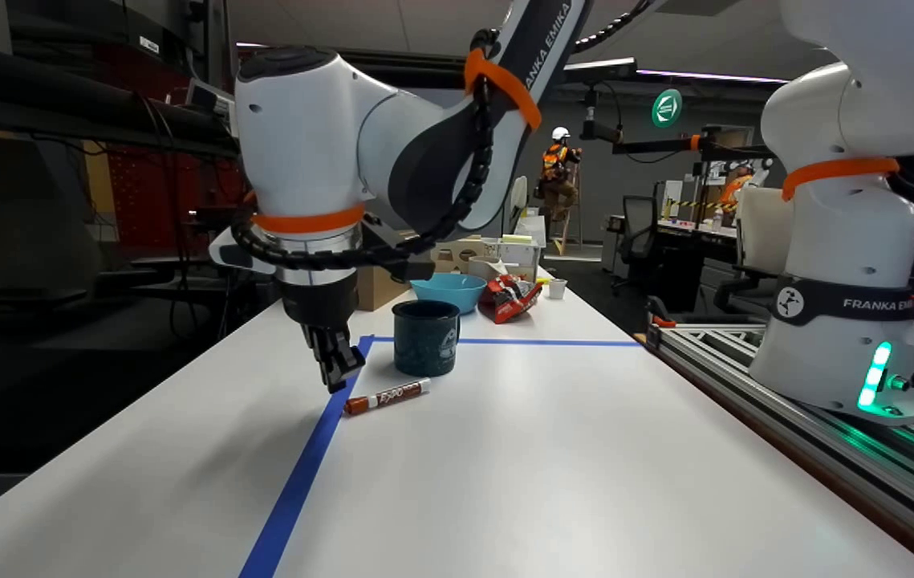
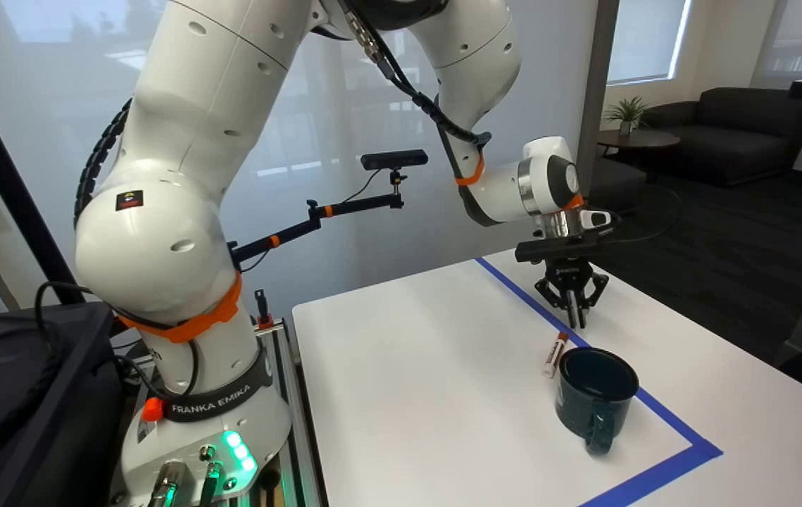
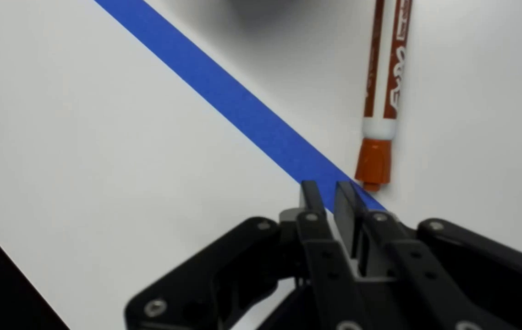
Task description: Put the marker on the table
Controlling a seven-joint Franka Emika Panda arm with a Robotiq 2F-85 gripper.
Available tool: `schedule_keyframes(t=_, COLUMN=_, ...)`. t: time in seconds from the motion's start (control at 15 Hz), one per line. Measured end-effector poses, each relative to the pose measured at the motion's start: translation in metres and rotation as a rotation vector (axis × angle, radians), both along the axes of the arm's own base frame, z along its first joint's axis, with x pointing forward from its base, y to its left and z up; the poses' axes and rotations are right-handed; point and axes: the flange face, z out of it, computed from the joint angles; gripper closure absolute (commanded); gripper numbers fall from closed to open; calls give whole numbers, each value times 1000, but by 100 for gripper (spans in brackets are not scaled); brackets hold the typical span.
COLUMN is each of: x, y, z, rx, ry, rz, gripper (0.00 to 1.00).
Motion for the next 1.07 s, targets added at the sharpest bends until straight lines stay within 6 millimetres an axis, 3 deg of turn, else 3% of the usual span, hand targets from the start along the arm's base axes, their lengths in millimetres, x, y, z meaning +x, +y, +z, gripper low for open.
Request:
schedule_keyframes(t=0.2, x=7, y=-2, z=11, rx=-2, ry=-24, rz=-9, gripper=28)
schedule_keyframes(t=0.47, x=12, y=-3, z=44, rx=-24, ry=-79, rz=-89, gripper=1)
schedule_keyframes(t=0.73, x=1, y=8, z=91, rx=-95, ry=-130, rz=-262, gripper=0)
schedule_keyframes(t=1.07, x=-40, y=46, z=151, rx=-155, ry=-142, rz=-503, gripper=0)
